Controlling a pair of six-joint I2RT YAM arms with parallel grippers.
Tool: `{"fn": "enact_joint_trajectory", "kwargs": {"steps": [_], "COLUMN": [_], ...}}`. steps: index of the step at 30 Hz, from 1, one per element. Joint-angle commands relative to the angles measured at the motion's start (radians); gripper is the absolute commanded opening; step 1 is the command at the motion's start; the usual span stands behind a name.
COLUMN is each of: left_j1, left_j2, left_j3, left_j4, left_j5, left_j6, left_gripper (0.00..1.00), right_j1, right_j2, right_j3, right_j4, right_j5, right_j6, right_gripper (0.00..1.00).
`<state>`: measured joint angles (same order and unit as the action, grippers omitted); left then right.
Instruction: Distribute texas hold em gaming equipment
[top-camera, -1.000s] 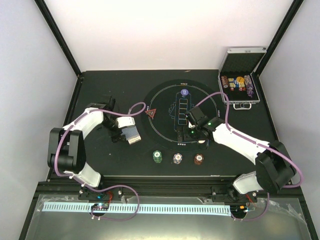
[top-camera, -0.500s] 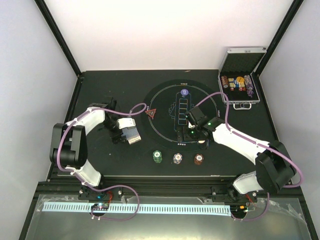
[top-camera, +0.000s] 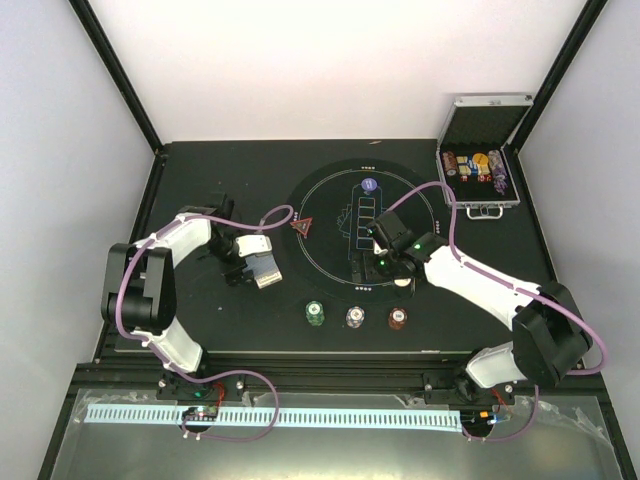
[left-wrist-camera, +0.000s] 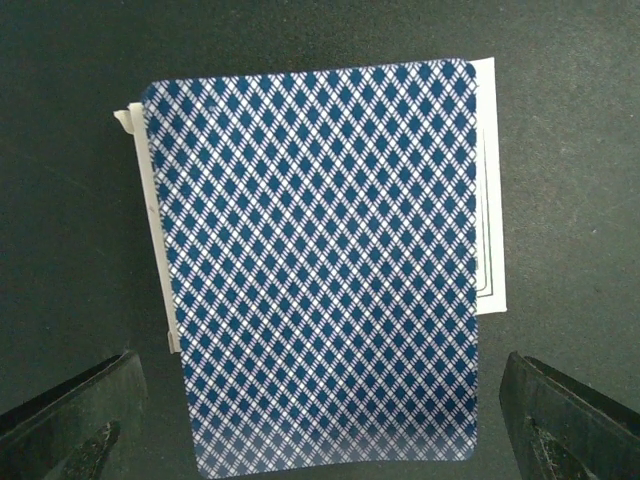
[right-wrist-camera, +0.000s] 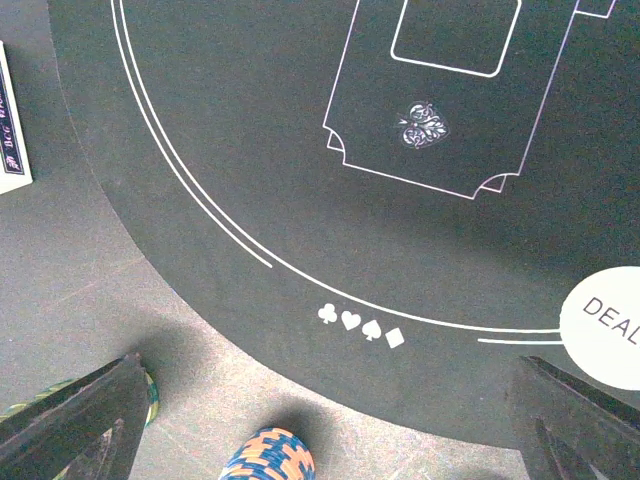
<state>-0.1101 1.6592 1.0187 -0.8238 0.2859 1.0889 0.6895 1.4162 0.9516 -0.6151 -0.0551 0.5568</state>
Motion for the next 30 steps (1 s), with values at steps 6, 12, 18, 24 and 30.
{"fn": "enact_joint_trajectory", "kwargs": {"steps": [6, 12, 18, 24, 30], "left_j1": [0.005, 0.005, 0.006, 0.006, 0.007], "left_j2": [0.022, 0.018, 0.012, 0.048, 0.054], "left_j3": [-0.002, -0.038, -0.068, -0.058, -0.069], "left_j4": [0.047, 0.072, 0.113, 0.141, 0.160], "left_j5": [0.015, 0.002, -0.015, -0.030, -0.027], "left_j6": [-0.013, -0.019, -0.032, -0.055, -0.059], "left_gripper": [0.99, 0.99, 0.99, 0.99, 0.99], "right_j1": [0.006, 0.007, 0.006, 0.006, 0.006], "right_j2": [0.000, 0.000, 0.005, 0.001, 0.007], "right_j3": [0.022, 0.020, 0.020, 0.019, 0.016], "right_j4": [-0.001, -0.003, -0.002, -0.005, 0.000], "right_j5": [-0.003, 0.001, 0.001, 0.004, 0.006], "right_j6": [0.009, 0.009, 0.010, 0.009, 0.013], "right_gripper": [1.00, 1.00, 1.00, 0.99, 0.99]}}
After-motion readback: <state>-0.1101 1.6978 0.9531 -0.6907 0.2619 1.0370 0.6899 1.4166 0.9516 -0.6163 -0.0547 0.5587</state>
